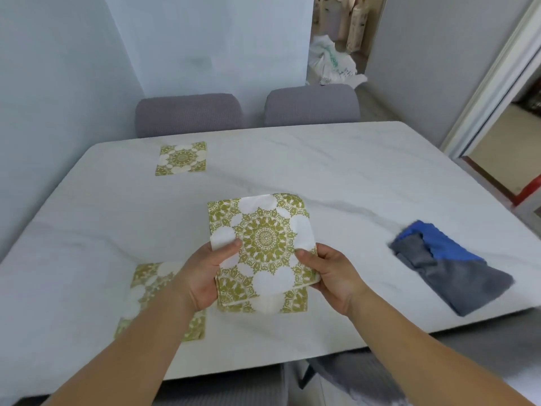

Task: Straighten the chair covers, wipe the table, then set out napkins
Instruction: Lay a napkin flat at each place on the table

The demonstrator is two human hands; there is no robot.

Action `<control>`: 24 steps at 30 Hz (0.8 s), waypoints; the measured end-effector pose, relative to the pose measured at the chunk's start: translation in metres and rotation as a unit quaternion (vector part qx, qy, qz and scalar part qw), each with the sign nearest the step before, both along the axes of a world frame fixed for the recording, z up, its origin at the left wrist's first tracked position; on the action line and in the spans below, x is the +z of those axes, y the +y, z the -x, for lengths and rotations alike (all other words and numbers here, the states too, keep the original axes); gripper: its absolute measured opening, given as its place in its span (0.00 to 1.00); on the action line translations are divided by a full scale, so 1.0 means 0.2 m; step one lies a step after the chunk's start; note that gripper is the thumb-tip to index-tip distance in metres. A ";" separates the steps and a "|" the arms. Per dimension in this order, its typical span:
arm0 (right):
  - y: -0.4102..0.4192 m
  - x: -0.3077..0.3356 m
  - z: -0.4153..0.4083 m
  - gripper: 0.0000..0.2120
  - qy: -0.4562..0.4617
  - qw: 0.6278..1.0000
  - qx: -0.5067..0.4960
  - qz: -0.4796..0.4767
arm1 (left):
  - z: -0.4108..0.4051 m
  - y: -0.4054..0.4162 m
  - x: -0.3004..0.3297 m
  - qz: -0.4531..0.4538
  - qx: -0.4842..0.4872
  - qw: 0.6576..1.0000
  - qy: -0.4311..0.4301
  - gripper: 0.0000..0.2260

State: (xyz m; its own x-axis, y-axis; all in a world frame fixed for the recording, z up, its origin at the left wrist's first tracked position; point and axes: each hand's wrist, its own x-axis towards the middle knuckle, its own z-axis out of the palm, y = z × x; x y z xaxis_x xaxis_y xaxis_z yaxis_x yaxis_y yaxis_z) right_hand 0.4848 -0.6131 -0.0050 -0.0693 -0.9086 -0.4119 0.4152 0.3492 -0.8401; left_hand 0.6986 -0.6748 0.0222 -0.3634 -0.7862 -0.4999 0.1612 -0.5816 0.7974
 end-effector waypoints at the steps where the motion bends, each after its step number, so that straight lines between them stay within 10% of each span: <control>1: 0.01 0.00 0.08 0.11 0.006 1.000 0.007 0.001 | 0.07 0.02 -0.01 -0.003 0.008 1.000 0.004 0.23; 24: -0.11 0.12 0.97 0.14 0.170 0.979 -0.031 0.111 | 0.87 -0.07 -0.01 0.070 -0.146 0.984 -0.073 0.14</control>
State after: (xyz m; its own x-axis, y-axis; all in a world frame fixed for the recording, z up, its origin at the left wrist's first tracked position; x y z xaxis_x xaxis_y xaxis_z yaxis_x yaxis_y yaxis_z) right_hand 0.2917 -0.6352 0.0198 -0.2262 -0.9628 -0.1478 0.1135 0.1247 -0.9857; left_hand 0.5248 -0.6891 0.0210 -0.5159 -0.7237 -0.4584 -0.1184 -0.4697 0.8748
